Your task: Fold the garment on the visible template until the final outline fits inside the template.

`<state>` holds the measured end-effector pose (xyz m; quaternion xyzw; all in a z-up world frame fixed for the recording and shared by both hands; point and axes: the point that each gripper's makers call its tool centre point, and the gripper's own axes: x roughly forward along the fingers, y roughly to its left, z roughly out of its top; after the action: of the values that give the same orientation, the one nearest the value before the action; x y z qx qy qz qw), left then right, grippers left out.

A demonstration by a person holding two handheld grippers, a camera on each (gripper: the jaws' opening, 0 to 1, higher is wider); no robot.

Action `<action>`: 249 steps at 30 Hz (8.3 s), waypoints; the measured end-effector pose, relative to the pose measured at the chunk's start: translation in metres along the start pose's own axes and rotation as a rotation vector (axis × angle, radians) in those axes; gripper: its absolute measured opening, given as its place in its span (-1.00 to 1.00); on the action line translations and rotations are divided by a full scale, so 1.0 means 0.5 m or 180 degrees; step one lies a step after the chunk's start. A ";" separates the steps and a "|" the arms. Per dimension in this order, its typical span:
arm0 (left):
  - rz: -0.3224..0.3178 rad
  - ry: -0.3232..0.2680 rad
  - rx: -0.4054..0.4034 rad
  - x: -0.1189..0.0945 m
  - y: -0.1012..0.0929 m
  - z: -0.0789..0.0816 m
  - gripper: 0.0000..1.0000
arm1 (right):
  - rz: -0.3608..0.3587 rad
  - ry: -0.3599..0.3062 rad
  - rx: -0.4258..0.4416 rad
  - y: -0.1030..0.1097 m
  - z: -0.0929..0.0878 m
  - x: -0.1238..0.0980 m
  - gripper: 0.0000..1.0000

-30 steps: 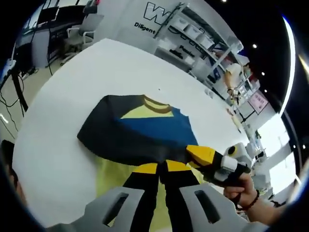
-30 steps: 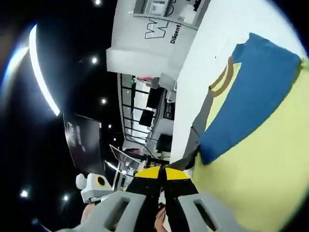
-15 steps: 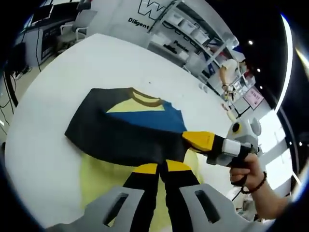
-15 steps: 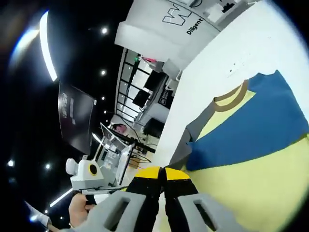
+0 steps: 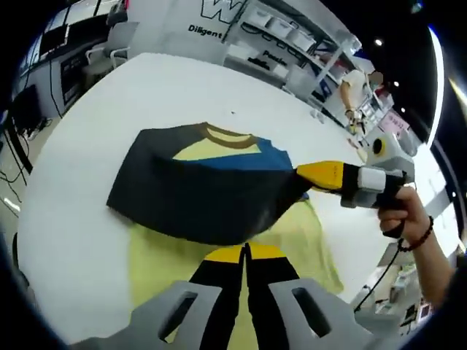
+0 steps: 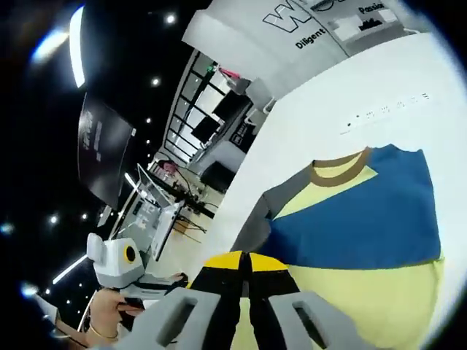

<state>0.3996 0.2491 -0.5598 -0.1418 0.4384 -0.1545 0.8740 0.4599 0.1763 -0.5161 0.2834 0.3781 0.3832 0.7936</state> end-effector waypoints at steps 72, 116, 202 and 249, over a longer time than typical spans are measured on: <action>0.0497 -0.0199 0.1049 0.120 0.243 0.065 -0.89 | -0.1415 0.0048 0.0150 -0.349 0.120 -0.045 -1.00; 0.0914 -0.0003 0.1354 0.110 0.259 0.063 -0.91 | -0.1632 0.0068 -0.0219 -0.359 0.032 -0.064 -0.64; 0.0364 -0.0152 0.1050 -0.021 0.159 -0.022 0.74 | -0.1419 0.0008 -0.1016 -0.187 -0.108 -0.181 0.76; 0.0283 0.0595 0.0608 -0.109 0.146 -0.272 0.30 | -0.1690 0.0814 -0.1134 -0.209 -0.365 -0.329 0.37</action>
<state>0.2691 0.3218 -0.6265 -0.0234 0.5071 -0.1691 0.8448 0.2825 0.0131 -0.6312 -0.0182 0.4622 0.2558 0.8489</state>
